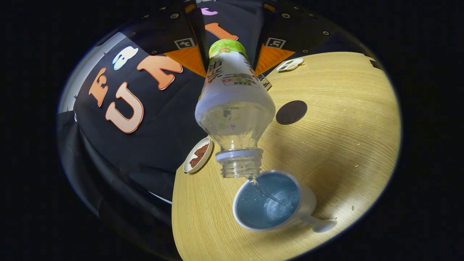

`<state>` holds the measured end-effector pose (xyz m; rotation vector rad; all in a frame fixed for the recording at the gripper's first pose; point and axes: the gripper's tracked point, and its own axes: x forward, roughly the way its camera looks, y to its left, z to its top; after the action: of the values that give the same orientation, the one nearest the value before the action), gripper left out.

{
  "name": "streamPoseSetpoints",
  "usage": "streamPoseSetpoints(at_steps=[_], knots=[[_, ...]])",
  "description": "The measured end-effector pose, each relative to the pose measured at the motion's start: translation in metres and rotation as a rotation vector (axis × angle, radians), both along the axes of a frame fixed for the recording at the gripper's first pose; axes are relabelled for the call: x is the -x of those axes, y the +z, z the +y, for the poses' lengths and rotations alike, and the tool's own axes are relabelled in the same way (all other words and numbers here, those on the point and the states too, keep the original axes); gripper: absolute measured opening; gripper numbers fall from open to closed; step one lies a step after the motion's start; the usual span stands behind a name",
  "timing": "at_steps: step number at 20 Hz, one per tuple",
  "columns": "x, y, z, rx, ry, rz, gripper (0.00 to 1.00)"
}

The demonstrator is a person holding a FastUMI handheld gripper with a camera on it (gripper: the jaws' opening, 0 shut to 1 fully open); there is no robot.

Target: Take the bottle from table, then pour the juice into the cup, finally place the bottle on the coaster

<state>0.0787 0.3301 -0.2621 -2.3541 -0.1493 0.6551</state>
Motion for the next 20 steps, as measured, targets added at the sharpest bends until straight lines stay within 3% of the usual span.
streamPoseSetpoints(at_steps=[20], knots=[[0.0021, 0.0109, 0.0035, 0.041, 0.026, -0.015, 0.55]])
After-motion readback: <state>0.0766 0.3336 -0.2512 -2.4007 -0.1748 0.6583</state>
